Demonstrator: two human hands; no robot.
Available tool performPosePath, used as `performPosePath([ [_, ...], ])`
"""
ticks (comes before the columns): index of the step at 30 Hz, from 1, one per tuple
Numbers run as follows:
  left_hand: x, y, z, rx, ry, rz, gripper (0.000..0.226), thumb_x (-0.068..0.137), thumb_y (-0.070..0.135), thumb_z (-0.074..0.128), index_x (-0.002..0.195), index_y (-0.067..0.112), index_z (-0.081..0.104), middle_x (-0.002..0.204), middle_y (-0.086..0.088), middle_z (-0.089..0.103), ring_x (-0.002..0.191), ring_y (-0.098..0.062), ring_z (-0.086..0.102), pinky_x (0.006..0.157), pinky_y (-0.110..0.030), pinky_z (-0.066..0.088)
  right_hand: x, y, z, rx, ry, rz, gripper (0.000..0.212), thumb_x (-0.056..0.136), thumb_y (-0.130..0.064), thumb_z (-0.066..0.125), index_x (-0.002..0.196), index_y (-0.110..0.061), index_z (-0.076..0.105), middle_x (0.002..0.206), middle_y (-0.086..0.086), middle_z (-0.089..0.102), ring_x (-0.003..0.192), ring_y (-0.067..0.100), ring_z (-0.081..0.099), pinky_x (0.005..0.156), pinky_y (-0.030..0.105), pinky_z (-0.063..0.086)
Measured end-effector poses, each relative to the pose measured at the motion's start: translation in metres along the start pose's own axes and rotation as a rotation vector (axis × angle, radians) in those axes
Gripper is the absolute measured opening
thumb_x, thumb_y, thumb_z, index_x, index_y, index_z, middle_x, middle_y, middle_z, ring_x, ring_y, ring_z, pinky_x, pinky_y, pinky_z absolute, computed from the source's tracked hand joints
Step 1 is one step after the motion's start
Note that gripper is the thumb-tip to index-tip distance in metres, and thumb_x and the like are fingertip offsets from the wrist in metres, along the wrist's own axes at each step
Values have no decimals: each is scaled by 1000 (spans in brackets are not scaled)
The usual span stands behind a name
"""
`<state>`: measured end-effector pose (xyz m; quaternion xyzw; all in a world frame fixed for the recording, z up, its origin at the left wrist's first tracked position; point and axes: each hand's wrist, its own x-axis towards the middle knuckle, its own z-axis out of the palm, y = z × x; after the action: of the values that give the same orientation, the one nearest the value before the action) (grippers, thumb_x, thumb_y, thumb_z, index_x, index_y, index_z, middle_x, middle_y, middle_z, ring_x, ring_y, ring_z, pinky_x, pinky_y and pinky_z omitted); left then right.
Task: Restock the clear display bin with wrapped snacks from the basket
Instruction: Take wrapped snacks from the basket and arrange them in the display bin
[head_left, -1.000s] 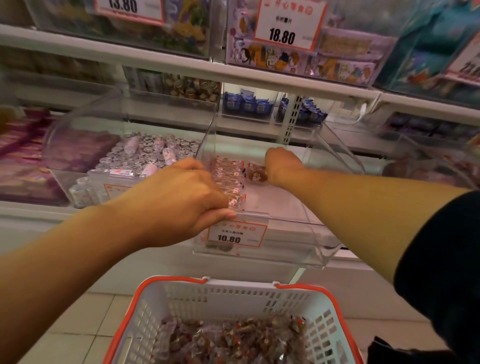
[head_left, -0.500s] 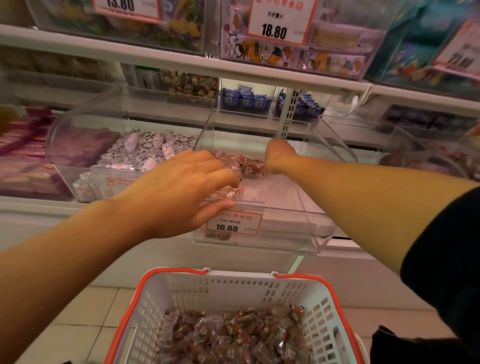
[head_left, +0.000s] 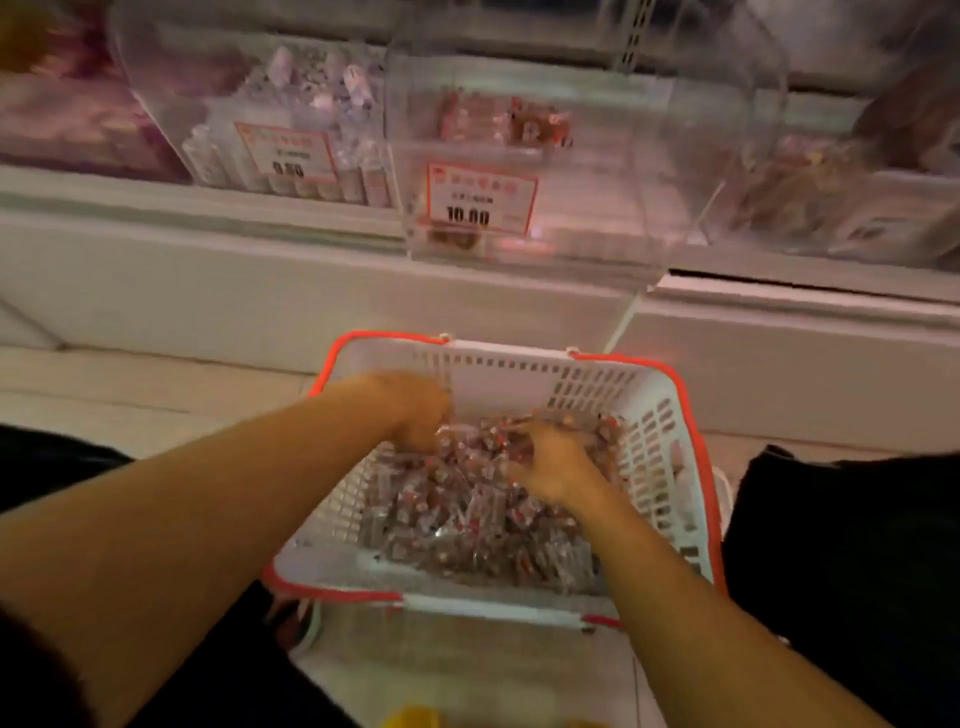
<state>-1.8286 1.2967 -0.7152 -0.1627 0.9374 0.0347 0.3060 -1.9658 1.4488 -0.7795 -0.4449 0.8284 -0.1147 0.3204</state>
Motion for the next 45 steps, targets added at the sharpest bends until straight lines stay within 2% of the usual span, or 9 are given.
performPosePath([
  [3,16,11,78,-250,-247,-190,47,92,38,59,132,13,53,131,-13,58,115,-31,58,99,-40,47,-1,50,67,-67,-381,304,124,74,-48,83,158,-11,0,165,16,5,149,37,20,117,44,31],
  [6,29,37,133,-391,-394,-269,43,92,38,59,126,12,60,129,-14,61,113,-29,59,98,-38,48,-2,67,103,-16,-399,446,135,65,-51,88,158,-20,-4,164,16,-5,146,45,21,113,51,36],
  [10,54,66,183,-580,-466,-328,65,89,58,52,140,17,49,146,-12,45,129,-33,47,109,-45,38,18,65,105,2,-367,442,131,62,-44,92,158,-19,6,164,17,10,141,43,34,110,49,41],
  [14,68,70,194,-628,-447,-295,53,91,48,59,124,6,58,123,-13,61,111,-30,58,99,-40,46,19,63,116,-201,-455,452,123,65,-44,90,157,-20,11,163,18,3,141,46,31,109,51,42],
  [19,73,74,186,-613,-403,-275,50,93,43,60,128,7,55,123,-13,60,114,-30,57,102,-42,46,23,62,106,-167,-335,332,55,76,-21,86,123,-11,58,120,13,65,105,31,64,89,38,55],
  [25,70,70,163,-723,-214,-342,39,96,41,56,103,4,64,92,-11,65,79,-22,61,75,-34,50,33,49,67,286,-287,469,21,74,-5,84,92,0,74,89,14,74,57,23,66,55,31,59],
  [32,51,44,134,-986,-104,-449,37,92,45,60,84,8,66,81,-9,58,75,-24,61,79,-39,56,27,32,27,716,-248,402,15,81,1,77,91,-5,68,104,11,67,93,26,69,63,35,63],
  [38,34,32,105,-1914,87,-520,32,93,28,64,107,1,56,87,-17,73,65,-21,72,52,-28,56,13,10,-10,1000,-294,264,39,82,9,72,120,7,62,108,17,69,76,19,70,62,27,62],
  [45,-2,2,9,-1584,292,-238,22,90,33,67,87,12,62,55,2,56,40,-10,56,37,-19,39,-4,-23,-92,767,-339,-10,39,82,19,65,119,10,61,121,28,65,79,26,69,56,25,60],
])
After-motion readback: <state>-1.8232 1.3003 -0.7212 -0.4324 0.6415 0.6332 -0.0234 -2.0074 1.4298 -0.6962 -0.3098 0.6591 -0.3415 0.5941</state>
